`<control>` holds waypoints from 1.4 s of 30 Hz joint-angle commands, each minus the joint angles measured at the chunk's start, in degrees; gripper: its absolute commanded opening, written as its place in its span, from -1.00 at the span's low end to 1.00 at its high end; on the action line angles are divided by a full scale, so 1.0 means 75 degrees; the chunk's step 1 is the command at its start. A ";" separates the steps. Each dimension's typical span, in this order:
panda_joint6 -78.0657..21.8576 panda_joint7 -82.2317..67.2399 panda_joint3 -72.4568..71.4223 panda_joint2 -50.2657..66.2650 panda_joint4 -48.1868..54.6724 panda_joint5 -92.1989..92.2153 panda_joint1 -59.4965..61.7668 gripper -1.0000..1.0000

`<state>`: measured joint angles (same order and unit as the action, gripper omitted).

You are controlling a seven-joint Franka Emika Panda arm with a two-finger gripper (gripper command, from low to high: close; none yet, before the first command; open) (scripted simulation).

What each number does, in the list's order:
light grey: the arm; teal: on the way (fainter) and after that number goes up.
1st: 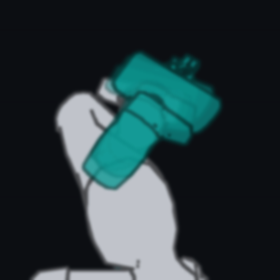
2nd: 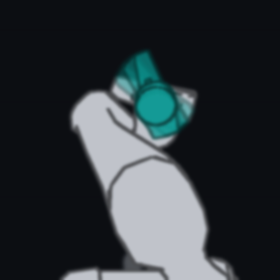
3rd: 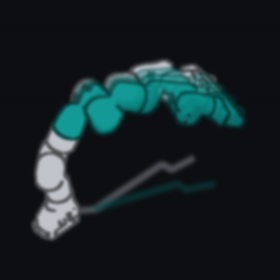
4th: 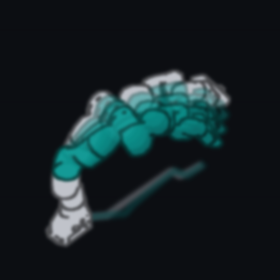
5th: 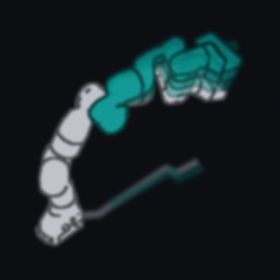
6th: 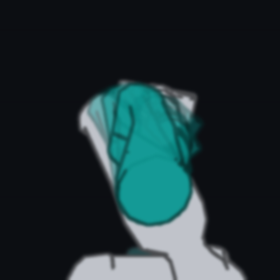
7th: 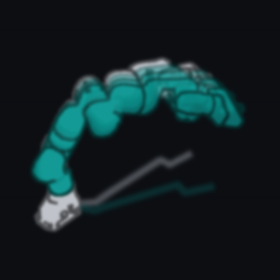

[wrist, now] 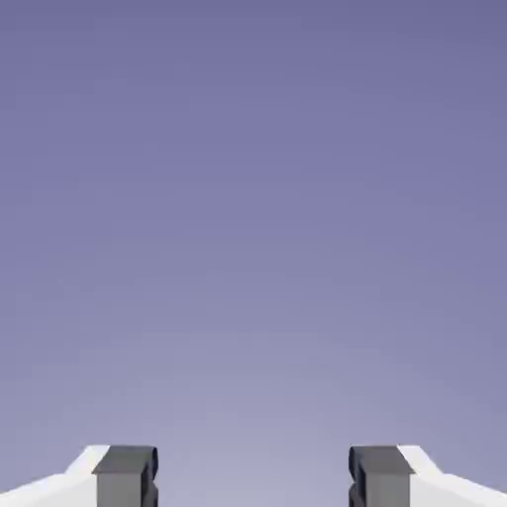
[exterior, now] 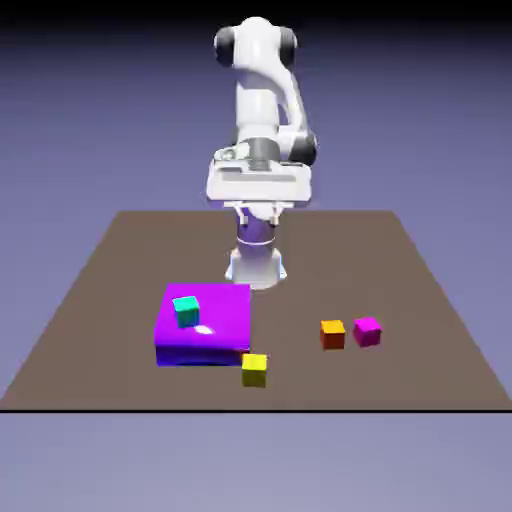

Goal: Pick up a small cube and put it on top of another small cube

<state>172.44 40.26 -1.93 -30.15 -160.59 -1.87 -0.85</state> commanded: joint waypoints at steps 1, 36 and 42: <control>-0.0174 -0.0243 -0.0213 0.0277 0.0045 -0.0206 -0.0018 0.00; -0.2692 -0.3520 -0.3167 0.5270 0.0921 -0.4347 -0.0561 -1.00; -0.3355 -0.3472 -0.3548 0.4704 0.1074 -0.2990 -0.0666 -1.00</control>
<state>147.25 14.17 -28.57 5.12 -152.54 -24.23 -5.93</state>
